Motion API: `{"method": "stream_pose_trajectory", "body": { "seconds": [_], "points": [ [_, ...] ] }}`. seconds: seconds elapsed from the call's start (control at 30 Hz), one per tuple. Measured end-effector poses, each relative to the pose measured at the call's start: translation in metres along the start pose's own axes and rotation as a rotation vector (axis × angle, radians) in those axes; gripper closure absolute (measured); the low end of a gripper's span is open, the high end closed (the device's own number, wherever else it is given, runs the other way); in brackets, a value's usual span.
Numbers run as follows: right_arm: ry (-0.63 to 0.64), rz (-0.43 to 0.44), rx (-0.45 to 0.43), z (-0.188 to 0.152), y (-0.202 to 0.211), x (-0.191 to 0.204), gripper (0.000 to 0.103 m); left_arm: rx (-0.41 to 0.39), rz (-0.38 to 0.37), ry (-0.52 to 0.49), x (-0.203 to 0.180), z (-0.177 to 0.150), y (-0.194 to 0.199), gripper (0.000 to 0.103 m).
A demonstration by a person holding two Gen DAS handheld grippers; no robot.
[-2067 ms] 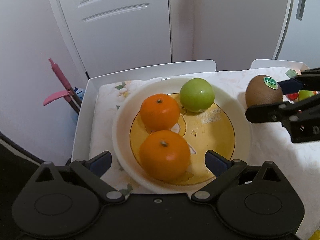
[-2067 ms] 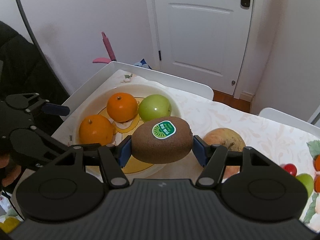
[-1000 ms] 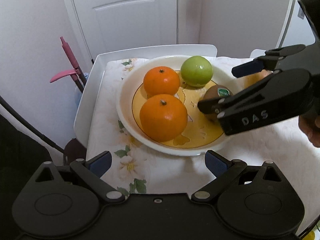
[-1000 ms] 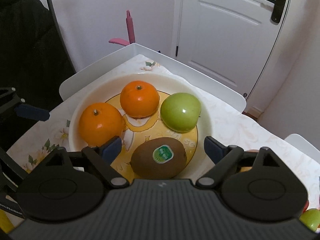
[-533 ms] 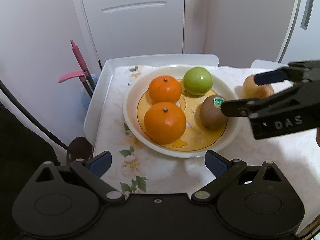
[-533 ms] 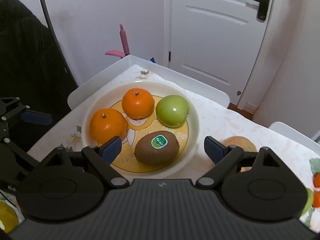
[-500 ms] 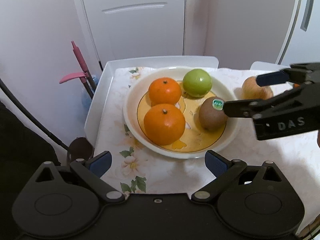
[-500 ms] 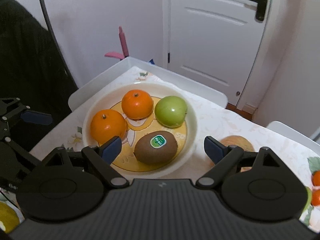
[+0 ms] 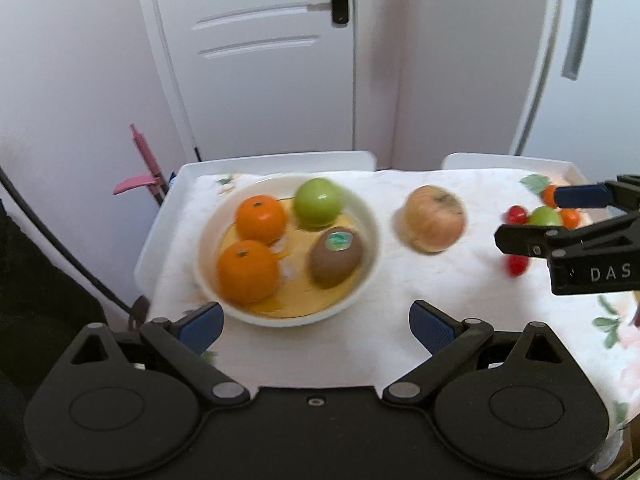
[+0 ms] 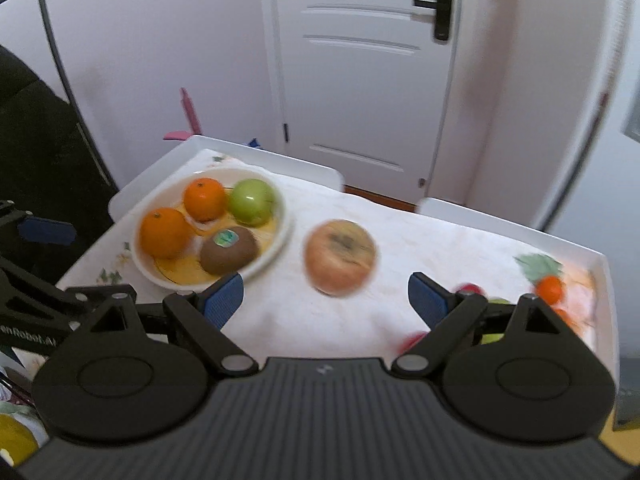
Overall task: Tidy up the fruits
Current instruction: 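Move both open tools back toward the tangerines and tomatoes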
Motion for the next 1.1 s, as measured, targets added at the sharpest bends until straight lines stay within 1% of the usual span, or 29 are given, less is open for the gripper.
{"method": "stream_pose_trajectory", "body": {
  "seconds": [0.13,0.27,0.43,0.53,0.57,0.7,0.73,0.87,1.0,1.1],
  "points": [
    [-0.034,0.001,0.009,-0.004,0.022,-0.038,0.000,-0.021,-0.017,-0.020,-0.033,0.013,0.005,0.002],
    [-0.045,-0.021,0.007,-0.006,0.038,-0.078,0.000,-0.044,-0.046,-0.034,-0.070,0.028,0.004,0.002],
    [-0.046,-0.046,0.008,-0.005,0.043,-0.129,0.000,-0.066,-0.068,-0.065,-0.119,0.044,-0.003,0.004],
    [-0.040,-0.058,0.011,-0.004,0.040,-0.157,0.002,-0.075,-0.074,-0.083,-0.146,0.052,-0.014,0.005],
    [-0.038,-0.063,0.013,-0.004,0.038,-0.167,0.002,-0.076,-0.077,-0.088,-0.154,0.055,-0.017,0.007],
    [-0.032,-0.077,0.012,-0.003,0.030,-0.200,0.002,-0.074,-0.094,-0.107,-0.184,0.064,-0.036,0.008],
    [-0.026,-0.079,0.015,-0.003,0.026,-0.207,0.002,-0.073,-0.099,-0.111,-0.191,0.066,-0.040,0.010],
    [-0.003,-0.075,0.028,-0.006,0.010,-0.228,0.008,-0.063,-0.107,-0.144,-0.215,0.074,-0.064,0.016],
    [0.020,-0.057,0.045,-0.009,-0.007,-0.241,0.009,-0.055,-0.100,-0.176,-0.235,0.083,-0.091,0.016],
    [0.034,-0.039,0.059,-0.012,-0.021,-0.246,0.012,-0.047,-0.099,-0.194,-0.246,0.087,-0.107,0.019]
  ]
}}
Point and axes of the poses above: each gripper's, at about its wrist camera, not at the fingertips, and y roughly against the way its jaws point, x to its left, z to its top, the point moved 2 cm from there along -y, roughly the way its jaws point, and after that the axes turned 10 degrees about -y, right-handed, at the moved point
